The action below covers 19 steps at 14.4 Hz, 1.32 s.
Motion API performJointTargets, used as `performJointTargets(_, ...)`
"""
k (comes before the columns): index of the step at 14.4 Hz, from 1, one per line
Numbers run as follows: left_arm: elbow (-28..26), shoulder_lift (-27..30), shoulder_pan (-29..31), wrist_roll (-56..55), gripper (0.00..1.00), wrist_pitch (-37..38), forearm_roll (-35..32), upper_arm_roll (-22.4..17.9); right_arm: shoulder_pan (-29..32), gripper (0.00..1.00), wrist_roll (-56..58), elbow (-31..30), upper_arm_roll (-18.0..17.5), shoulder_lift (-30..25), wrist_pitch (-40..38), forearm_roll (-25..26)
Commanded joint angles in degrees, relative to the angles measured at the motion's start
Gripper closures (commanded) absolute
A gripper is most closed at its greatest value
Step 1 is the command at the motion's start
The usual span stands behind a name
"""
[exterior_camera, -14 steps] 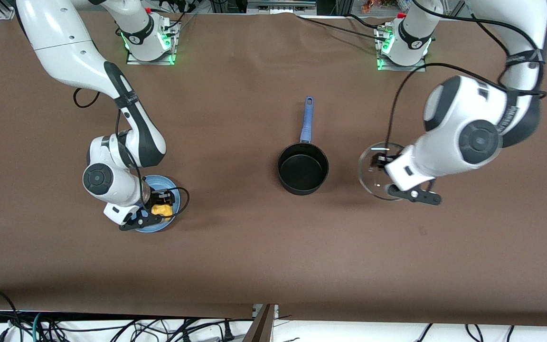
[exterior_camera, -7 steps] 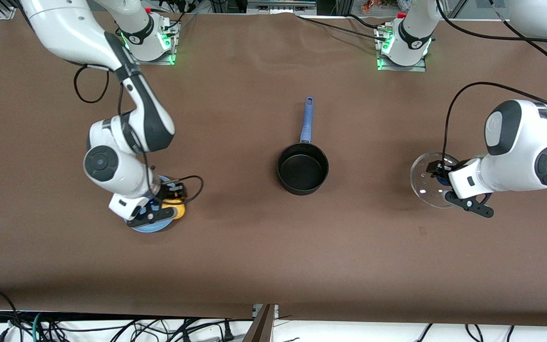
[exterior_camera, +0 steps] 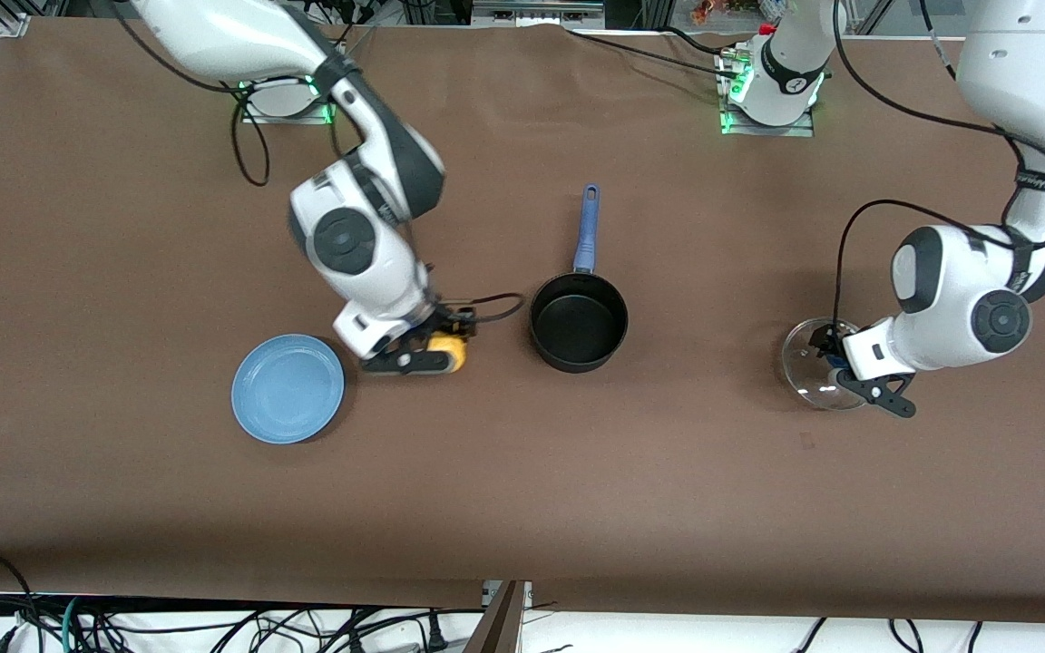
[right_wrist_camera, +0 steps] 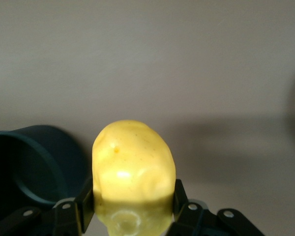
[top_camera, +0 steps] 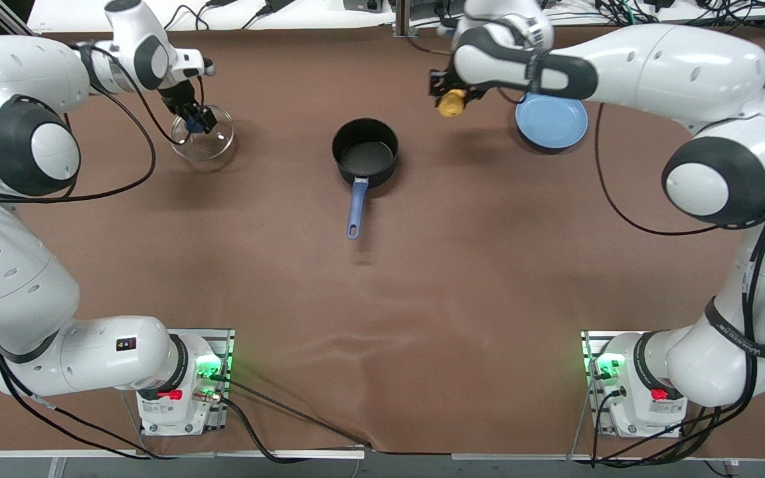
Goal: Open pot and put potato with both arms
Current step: 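Lower the lid with the left gripper while the right gripper drops the potato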
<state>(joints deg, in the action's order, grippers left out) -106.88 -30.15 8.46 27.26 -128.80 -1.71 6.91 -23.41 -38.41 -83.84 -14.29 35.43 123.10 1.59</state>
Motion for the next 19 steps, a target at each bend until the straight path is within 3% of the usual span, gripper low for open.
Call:
performJointTargets(1,-0.1,-1.9,0.8,1.0,0.66,-2.4,-1.0,0.7,-5.0,0.63,-10.1,7.4,0.3,4.6,-0.5,0.2)
performJointTargets(3,-0.1,-2.9,1.3,0.9,0.64,-3.6,-1.0,0.7,-8.7,0.63,-16.3,11.3,0.5,7.5,0.7,0.4)
performJointTargets(4,-0.1,-2.9,1.2,0.9,0.58,-3.6,-1.0,0.7,-10.0,0.63,-19.3,12.1,0.6,8.9,3.3,1.0)
performJointTargets(5,-0.1,-2.9,1.2,0.9,0.42,-3.5,-1.0,0.7,-10.9,0.62,-21.4,12.1,0.6,10.0,5.9,1.2)
performJointTargets(6,-0.1,-2.9,1.2,0.9,0.08,-3.5,-1.0,0.7,-11.2,0.63,-22.5,12.1,0.6,11.0,8.5,1.3)
performJointTargets(7,0.0,-2.7,1.2,0.9,0.0,-3.2,-1.0,0.8,-11.5,0.62,-23.1,12.2,0.6,12.0,10.6,1.3)
performJointTargets(12,0.9,2.4,1.2,0.4,0.0,2.7,-1.0,1.1,-13.5,0.57,-26.1,12.2,0.6,15.5,17.5,1.3)
performJointTargets(13,1.3,4.1,1.0,0.1,0.0,4.7,-0.8,1.2,-13.5,0.2,-26.1,12.2,0.6,15.5,18.0,1.3)
performJointTargets(14,2.1,5.5,0.9,0.0,0.0,7.1,-0.4,1.3,-13.8,0.0,-26.1,12.2,0.7,15.6,18.2,1.5)
performJointTargets(17,5.9,10.2,0.6,-1.3,0.0,17.1,0.0,3.2,-13.8,0.0,-25.6,12.2,1.0,14.5,17.5,3.2)
performJointTargets(19,8.2,14.0,0.6,-5.3,0.0,24.8,0.0,4.8,-13.4,0.0,-23.9,12.2,2.2,12.8,13.0,3.5)
